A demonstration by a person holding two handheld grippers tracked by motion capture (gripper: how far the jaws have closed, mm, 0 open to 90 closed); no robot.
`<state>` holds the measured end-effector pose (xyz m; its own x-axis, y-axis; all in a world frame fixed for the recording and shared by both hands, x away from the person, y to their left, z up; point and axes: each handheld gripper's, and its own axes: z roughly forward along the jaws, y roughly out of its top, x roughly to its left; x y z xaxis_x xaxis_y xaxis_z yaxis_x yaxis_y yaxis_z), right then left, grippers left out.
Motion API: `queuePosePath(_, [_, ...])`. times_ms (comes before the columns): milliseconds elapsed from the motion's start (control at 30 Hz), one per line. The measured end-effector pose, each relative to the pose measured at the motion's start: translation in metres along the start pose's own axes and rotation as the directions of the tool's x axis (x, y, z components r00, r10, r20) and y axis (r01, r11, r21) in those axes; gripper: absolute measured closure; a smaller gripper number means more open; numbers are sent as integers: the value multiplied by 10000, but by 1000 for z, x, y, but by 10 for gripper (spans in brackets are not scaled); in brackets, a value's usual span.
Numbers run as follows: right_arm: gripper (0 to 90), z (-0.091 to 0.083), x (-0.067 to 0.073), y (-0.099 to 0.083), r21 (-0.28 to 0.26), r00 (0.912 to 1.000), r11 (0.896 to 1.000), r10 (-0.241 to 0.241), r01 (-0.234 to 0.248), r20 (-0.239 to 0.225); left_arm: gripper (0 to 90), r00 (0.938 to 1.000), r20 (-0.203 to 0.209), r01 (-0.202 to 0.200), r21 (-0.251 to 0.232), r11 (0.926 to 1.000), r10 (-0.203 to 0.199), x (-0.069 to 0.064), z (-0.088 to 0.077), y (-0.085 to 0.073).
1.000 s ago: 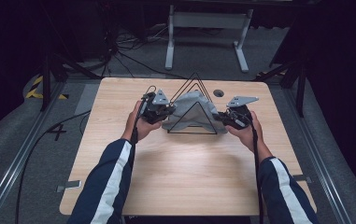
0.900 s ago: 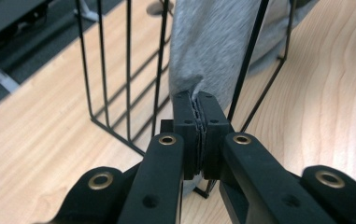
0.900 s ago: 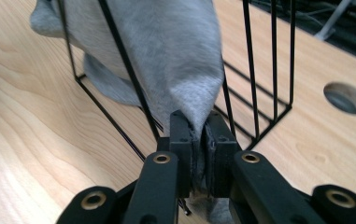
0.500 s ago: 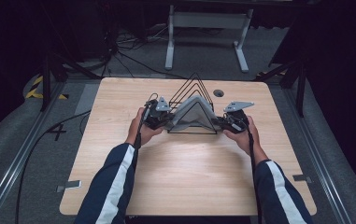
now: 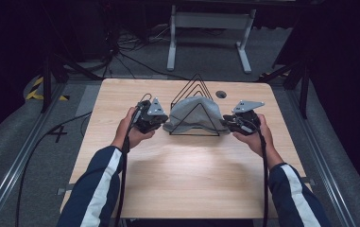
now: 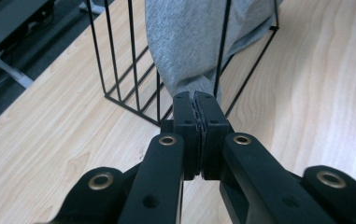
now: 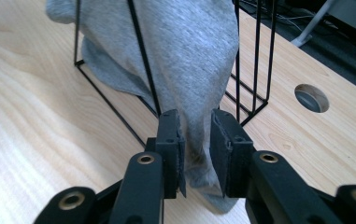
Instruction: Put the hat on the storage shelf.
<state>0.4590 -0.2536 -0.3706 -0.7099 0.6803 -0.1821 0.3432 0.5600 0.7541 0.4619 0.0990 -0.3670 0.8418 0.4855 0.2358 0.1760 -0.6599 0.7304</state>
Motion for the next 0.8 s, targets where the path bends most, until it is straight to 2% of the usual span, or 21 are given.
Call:
queuePosePath(200, [711, -13, 4, 0, 373, 9993, 9986, -380, 379, 21, 856, 10000, -55, -46, 211, 9998, 47, -1, -16, -9])
queuePosePath(333, [701, -19, 6, -2, 414, 9989, 9980, -477, 477, -8, 844, 9999, -106, -26, 335, 9994, 30, -3, -27, -17])
queuePosePath(367, [694, -23, 8, -4, 458, 9980, 9970, -629, 629, -17, 838, 9999, -19, -124, 431, 9990, 125, -5, -31, -21])
queuePosePath(567, [683, -32, 10, -10, 597, 9971, 9953, -756, 757, -36, 814, 9989, 134, -450, 752, 9962, 441, -13, -39, -34])
queuePosePath(800, [663, -43, 13, -24, 758, 9964, 9935, -840, 844, -91, 775, 9983, 297, -522, 998, 9936, 495, -22, -50, -52])
